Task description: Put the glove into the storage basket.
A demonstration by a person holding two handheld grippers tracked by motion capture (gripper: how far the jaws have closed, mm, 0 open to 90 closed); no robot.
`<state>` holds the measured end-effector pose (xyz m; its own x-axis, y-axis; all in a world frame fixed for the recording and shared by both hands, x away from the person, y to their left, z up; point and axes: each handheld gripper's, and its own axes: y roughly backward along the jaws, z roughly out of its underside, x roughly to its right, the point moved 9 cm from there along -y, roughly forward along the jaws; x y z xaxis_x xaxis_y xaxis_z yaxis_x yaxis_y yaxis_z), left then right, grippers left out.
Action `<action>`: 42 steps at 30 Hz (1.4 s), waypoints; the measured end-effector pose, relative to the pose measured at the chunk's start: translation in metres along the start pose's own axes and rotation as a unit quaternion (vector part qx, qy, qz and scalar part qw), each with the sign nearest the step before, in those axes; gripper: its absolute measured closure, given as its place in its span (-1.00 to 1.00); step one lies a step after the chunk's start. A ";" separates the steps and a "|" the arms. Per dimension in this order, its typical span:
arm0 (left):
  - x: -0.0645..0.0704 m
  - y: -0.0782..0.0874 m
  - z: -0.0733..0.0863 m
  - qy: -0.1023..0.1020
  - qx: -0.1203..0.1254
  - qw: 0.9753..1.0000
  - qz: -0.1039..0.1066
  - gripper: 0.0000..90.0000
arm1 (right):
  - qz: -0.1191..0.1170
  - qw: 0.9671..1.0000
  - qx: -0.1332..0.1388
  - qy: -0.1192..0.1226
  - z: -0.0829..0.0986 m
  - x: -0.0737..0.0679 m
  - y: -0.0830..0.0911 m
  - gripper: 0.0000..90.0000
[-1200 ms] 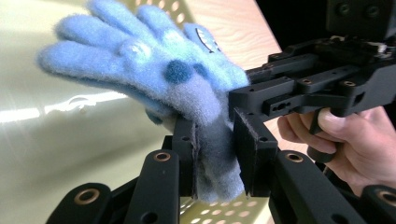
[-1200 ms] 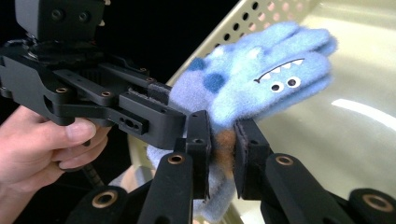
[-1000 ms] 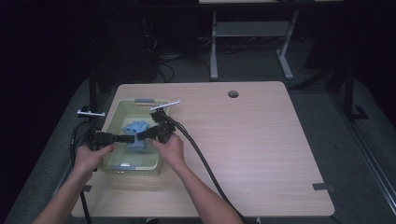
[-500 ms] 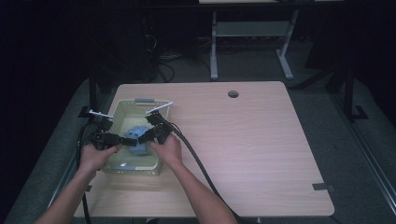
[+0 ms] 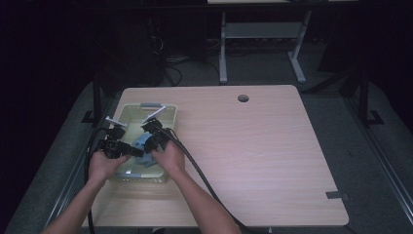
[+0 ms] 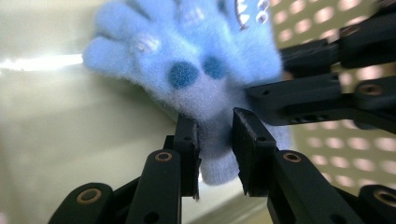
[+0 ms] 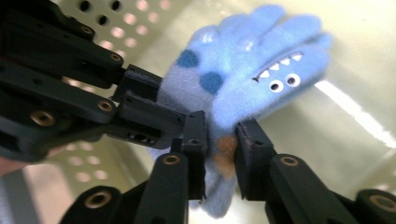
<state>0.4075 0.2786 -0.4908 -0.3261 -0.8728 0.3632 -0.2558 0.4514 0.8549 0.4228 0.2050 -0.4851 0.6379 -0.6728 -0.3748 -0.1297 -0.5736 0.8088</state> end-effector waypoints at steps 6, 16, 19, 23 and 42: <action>-0.002 -0.005 0.001 -0.021 -0.028 0.998 -0.044 0.57 | 0.038 0.999 -0.004 0.022 -0.004 0.005 0.010 0.59; 0.006 0.009 -0.007 0.005 -0.019 1.000 -0.006 0.42 | -0.004 0.999 0.042 -0.010 -0.005 0.014 0.048 0.57; 0.010 0.012 -0.010 0.002 -0.020 1.000 -0.003 0.42 | -0.013 0.999 0.049 -0.012 -0.004 0.015 0.055 0.56; 0.011 0.017 -0.014 -0.006 -0.021 1.000 -0.007 0.50 | -0.026 0.998 0.062 -0.018 -0.003 0.014 0.065 0.53; 0.004 -0.001 -0.005 -0.001 -0.066 0.997 -0.030 0.54 | -0.075 0.992 0.101 -0.030 0.011 0.020 0.102 0.43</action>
<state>0.4106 0.2734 -0.4887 -0.3156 -0.8973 0.3086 -0.1527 0.3690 0.9168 0.4138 0.1272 -0.4151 0.6158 -0.5960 -0.5153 -0.1897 -0.7469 0.6372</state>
